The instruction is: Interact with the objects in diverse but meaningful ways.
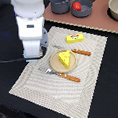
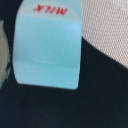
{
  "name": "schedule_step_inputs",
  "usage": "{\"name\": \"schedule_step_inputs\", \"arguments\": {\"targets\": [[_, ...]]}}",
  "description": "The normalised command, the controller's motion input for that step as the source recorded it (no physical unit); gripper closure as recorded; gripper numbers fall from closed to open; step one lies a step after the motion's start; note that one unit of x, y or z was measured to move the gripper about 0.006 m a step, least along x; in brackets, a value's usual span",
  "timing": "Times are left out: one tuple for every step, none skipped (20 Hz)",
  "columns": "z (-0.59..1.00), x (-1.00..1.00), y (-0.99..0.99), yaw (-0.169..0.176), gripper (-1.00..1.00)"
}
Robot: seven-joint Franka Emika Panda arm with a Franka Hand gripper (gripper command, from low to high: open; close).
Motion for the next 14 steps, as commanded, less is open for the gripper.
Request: {"name": "schedule_step_inputs", "arguments": {"targets": [[-0.13, -0.77, 0.0, -0.1, -1.0], [-0.14, -0.79, 0.01, -0.085, -1.0], [-0.12, -0.79, 0.11, -0.072, -1.0], [-0.07, -0.74, 0.2, -0.058, -1.0], [-0.02, -0.68, 0.29, -0.038, -1.0], [0.0, -0.65, 0.38, -0.03, -1.0], [0.0, -0.61, 0.39, -0.024, -1.0], [0.0, -0.59, 0.41, -0.021, -1.0], [0.0, -0.59, 0.41, -0.021, -1.0], [0.0, -0.59, 0.41, -0.02, -1.0], [0.0, -0.54, 0.44, -0.019, -1.0], [0.0, -0.52, 0.47, -0.018, -1.0], [0.01, -0.5, 0.51, -0.023, -1.0], [0.01, -0.5, 0.51, -0.02, -1.0]]}}
